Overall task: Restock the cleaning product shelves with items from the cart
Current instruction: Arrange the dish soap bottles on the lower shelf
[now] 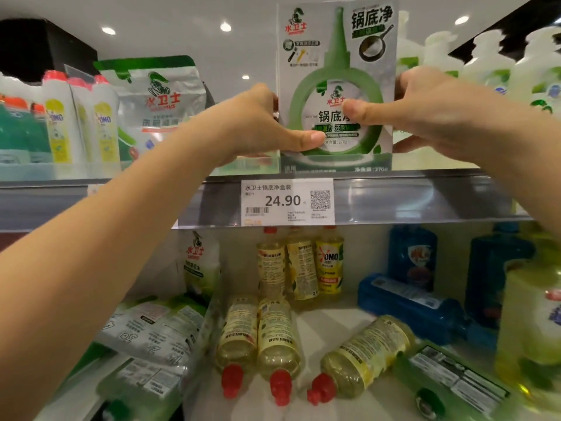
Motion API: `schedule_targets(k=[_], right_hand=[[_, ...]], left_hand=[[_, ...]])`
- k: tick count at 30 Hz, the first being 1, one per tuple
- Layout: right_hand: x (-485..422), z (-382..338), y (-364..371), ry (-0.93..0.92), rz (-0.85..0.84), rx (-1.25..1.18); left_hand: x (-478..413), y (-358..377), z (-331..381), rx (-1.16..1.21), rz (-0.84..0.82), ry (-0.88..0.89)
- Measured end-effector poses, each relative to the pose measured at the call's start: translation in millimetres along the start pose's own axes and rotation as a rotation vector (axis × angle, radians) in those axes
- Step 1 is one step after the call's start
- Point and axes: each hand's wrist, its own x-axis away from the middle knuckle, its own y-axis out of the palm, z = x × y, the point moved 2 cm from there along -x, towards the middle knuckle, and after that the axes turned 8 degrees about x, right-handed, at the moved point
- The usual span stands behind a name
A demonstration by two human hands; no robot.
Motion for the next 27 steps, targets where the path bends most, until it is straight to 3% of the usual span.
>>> schedule_targets(k=[2, 5, 8, 12, 15, 17, 20, 22, 24, 27], right_hand=[[1, 1, -2, -0.045, 0.179, 0.142], [12, -1, -3, -0.291, 0.568, 0.494], [45, -4, 10, -0.537, 0.710, 0.564], [112, 7, 57, -0.994, 0.571, 0.573], [139, 43, 102, -1.036, 0.292, 0.575], [144, 74, 132, -0.857, 0.041, 0.562], [139, 104, 166, -0.471, -0.310, 0.530], [132, 116, 188, -0.364, -0.487, 0.614], [123, 122, 208, -0.307, -0.604, 0.663], [109, 132, 227, -0.256, -0.682, 0.607]], left_hand=[[6, 2, 0, -0.124, 0.188, 0.097], [18, 6, -5, -0.447, 0.548, 0.351], [42, 16, -15, -0.550, 0.766, 0.577], [86, 35, -35, -0.472, 0.829, 0.874], [127, 61, -54, -0.408, 0.649, 0.919], [142, 83, -79, -0.371, 0.458, 0.790], [143, 122, -126, -0.303, 0.103, 0.277], [136, 146, -158, -0.329, -0.088, 0.000], [128, 160, -187, -0.429, -0.185, -0.150], [120, 172, -225, -0.366, -0.220, -0.336]])
